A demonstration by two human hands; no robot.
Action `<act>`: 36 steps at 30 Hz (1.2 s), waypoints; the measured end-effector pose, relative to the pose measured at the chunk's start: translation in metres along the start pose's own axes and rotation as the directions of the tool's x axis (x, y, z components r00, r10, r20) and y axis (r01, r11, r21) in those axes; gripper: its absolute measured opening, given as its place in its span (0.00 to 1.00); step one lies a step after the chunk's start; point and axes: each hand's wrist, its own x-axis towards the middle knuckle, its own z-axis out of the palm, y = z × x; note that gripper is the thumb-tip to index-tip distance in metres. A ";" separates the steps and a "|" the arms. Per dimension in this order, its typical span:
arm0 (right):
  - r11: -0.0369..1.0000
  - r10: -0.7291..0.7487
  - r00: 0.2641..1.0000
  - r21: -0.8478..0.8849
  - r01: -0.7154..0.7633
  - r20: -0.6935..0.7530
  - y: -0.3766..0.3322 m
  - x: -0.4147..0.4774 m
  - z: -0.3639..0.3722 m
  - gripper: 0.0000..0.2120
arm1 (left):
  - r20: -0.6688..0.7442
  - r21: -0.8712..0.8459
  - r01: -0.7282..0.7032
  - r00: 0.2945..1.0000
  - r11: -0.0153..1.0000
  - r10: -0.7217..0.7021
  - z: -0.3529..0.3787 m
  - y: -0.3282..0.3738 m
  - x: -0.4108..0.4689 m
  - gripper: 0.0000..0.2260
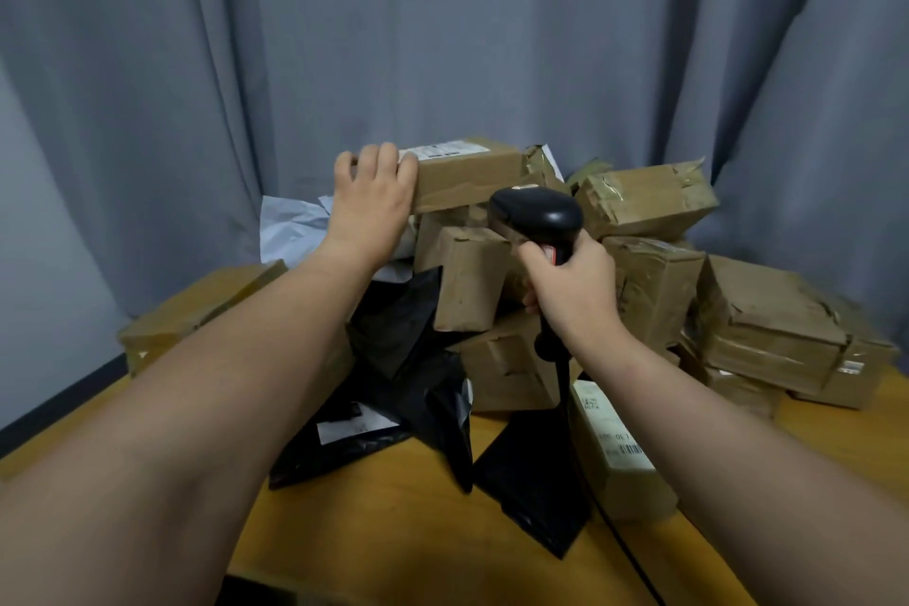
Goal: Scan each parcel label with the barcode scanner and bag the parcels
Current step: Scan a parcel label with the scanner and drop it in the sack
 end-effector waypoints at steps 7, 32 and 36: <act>0.995 0.033 0.999 0.095 -0.030 -0.025 -0.008 -0.040 -0.019 0.07 | -0.190 -0.228 0.063 0.976 0.972 -0.108 -0.054 -0.023 -0.040 0.31; 0.882 0.411 0.903 0.307 -0.358 -0.127 0.001 -0.165 -0.008 0.44 | -0.083 -0.602 -0.010 0.995 0.798 -0.050 -0.161 0.079 -0.224 0.27; 0.854 0.473 0.874 0.301 -0.423 -0.113 0.011 -0.156 0.005 0.33 | -0.089 -0.571 -0.034 0.996 0.820 -0.020 -0.144 0.083 -0.232 0.25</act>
